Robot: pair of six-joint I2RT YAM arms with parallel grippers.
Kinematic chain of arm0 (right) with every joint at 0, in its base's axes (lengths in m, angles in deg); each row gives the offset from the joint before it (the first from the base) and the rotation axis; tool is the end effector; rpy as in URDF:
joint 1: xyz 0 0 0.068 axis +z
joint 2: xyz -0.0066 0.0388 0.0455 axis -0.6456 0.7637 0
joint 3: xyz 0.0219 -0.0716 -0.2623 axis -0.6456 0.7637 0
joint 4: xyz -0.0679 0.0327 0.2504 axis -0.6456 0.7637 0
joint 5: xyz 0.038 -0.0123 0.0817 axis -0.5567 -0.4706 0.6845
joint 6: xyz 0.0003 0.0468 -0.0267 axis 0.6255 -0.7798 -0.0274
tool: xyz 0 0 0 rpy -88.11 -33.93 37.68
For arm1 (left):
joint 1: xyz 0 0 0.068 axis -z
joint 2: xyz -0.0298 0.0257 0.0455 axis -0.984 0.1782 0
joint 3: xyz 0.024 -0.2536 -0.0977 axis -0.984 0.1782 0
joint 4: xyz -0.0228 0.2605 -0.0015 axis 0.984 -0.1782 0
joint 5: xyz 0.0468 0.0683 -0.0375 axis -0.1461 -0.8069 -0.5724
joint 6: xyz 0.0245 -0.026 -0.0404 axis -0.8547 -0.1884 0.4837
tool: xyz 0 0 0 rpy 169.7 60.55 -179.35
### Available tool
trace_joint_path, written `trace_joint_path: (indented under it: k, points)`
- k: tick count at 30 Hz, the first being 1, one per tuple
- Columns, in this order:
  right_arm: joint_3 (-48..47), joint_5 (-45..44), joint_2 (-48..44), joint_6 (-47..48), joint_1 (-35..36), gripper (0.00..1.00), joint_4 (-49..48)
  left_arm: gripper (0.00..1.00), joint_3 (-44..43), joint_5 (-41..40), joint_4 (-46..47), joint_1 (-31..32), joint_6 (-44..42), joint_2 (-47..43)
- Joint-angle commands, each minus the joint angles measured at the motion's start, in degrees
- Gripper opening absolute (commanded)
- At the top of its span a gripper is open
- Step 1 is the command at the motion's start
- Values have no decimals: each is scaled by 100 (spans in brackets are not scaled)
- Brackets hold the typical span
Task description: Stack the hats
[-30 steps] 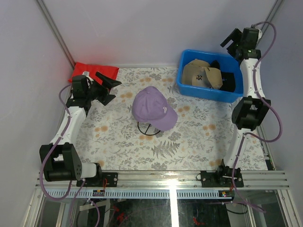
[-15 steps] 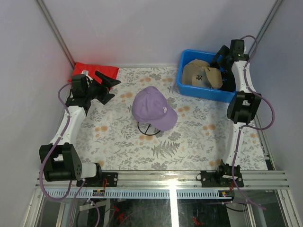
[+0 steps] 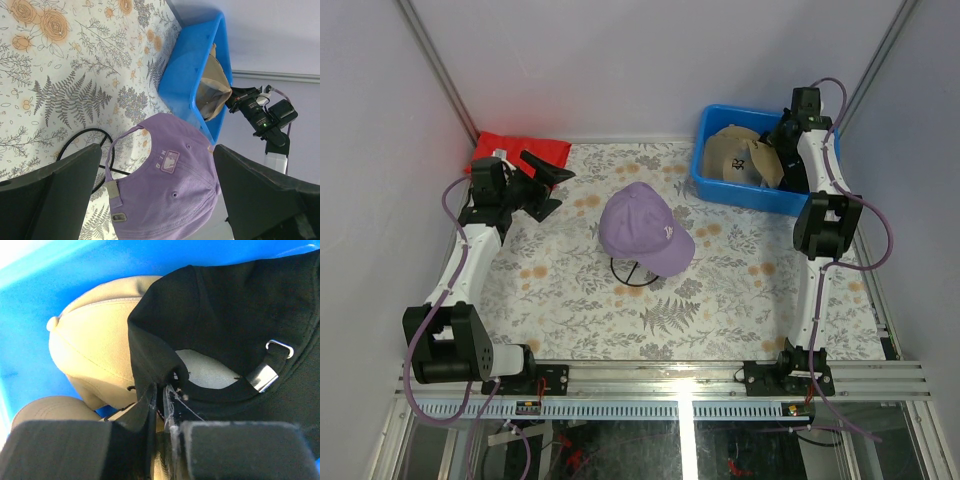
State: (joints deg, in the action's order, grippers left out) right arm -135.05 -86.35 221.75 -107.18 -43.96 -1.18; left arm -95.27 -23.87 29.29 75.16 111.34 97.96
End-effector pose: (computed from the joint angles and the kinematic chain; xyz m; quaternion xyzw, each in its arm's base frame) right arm 0.5493 -0.0352 0.2662 0.2564 0.8642 0.1098 0.4187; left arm 0.3017 0.0064 0.3066 -0.3073 0.7824 -0.4158 0.3471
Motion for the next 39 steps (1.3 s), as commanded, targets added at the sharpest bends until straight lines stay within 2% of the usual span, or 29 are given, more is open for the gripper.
trace_joint_path:
  k: [1, 15, 20, 23, 25, 28, 29, 31, 34, 39]
  points:
    - [9, -217, -211, 189, 105, 0, -46, 94, -135, -1, -31, -34, -110, 57]
    - [20, -783, -1640, 783, 76, 0, 0, 93, -496, 212, 122, 41, -16, 34]
    - [291, -726, -2157, 870, 76, 0, 4, 93, -527, 242, 201, 156, 11, 14]
    - [890, -561, -2671, 883, 143, 1, -147, 93, -437, 230, 211, 219, -21, -30]
    - [1561, -498, -2855, 996, 222, 6, -234, 93, -312, 219, 276, 261, -19, -73]
    - [2200, -413, -2921, 1142, 309, 36, -197, 93, -119, 278, 349, 295, 9, -127]
    - [2346, -421, -2964, 1154, 311, 43, -174, 93, -84, 288, 351, 296, 2, -139]
    - [2636, -495, -3135, 1201, 311, 51, -276, 93, -21, 280, 351, 296, -15, -169]
    - [2651, -709, -3259, 1354, 313, 59, -354, 93, 45, 300, 359, 302, -20, -144]
    - [2053, -803, -2841, 1456, 313, 64, -98, 93, 98, 337, 377, 305, -33, -82]
